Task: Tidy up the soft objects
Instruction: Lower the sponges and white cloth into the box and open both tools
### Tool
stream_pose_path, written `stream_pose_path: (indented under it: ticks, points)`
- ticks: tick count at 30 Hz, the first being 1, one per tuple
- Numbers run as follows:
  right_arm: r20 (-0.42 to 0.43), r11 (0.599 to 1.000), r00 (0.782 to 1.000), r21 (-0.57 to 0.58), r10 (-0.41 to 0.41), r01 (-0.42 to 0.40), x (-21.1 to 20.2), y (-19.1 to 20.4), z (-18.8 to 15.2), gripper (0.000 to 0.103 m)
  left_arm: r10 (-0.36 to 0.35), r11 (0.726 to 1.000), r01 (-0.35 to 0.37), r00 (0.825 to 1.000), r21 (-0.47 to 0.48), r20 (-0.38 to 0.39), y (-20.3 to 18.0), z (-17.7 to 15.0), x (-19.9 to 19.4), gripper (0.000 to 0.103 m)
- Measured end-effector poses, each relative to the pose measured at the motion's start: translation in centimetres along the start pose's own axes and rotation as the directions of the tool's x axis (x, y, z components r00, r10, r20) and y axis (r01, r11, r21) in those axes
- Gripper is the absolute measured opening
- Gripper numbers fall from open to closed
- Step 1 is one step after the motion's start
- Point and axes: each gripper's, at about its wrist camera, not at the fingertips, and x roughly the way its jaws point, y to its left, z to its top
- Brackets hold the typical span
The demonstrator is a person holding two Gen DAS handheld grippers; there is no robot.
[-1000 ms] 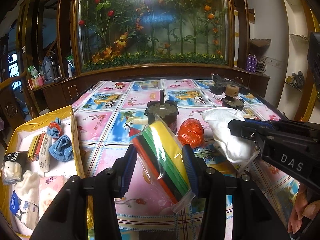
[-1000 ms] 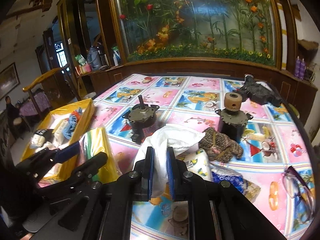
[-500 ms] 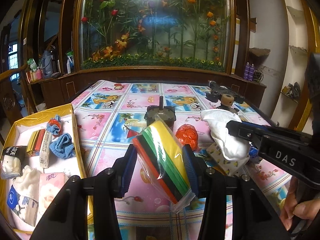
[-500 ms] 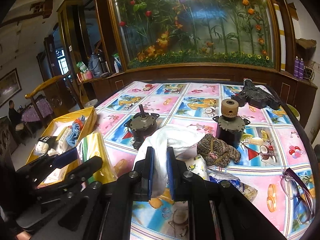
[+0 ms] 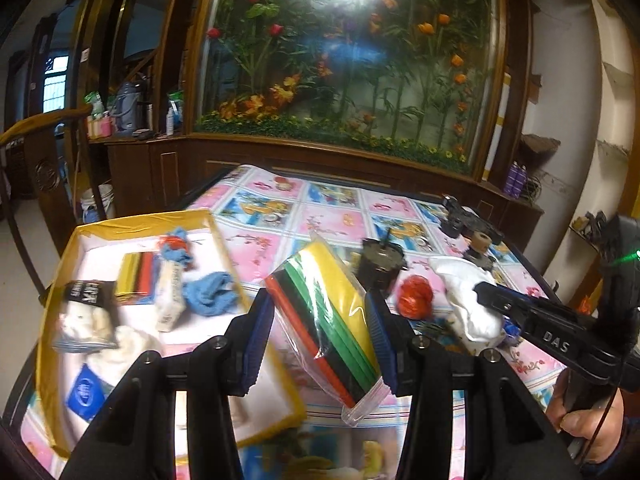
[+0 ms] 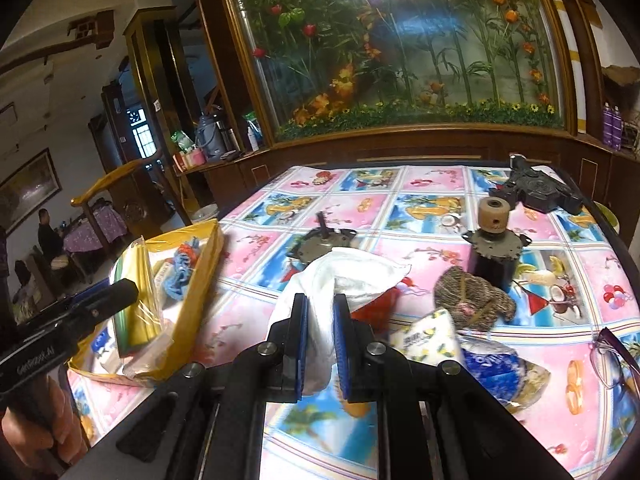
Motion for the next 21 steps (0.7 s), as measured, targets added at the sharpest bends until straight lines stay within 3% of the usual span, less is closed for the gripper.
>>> stream_pose_path:
  ticks: [4,11,21]
  points:
    - [-0.004,0.997,0.997,-0.016,0.074,-0.074,0.7,3.5,0.1,0.013,0.049,0.997,-0.049,0.999,-0.053,0.011,3.7,0.7,-0.6,0.046]
    - [-0.085,0.976,0.975,-0.063,0.203,-0.209,4.2,11.0,0.5,0.014,0.142,0.977,-0.143,0.99,-0.158,-0.019,10.9,1.5,-0.5,0.046]
    - [-0.242,0.964,0.943,-0.074,0.23,-0.254,12.2,17.6,0.1,0.014,0.15,0.944,-0.186,0.977,-0.272,-0.15,17.0,0.7,2.5,0.046]
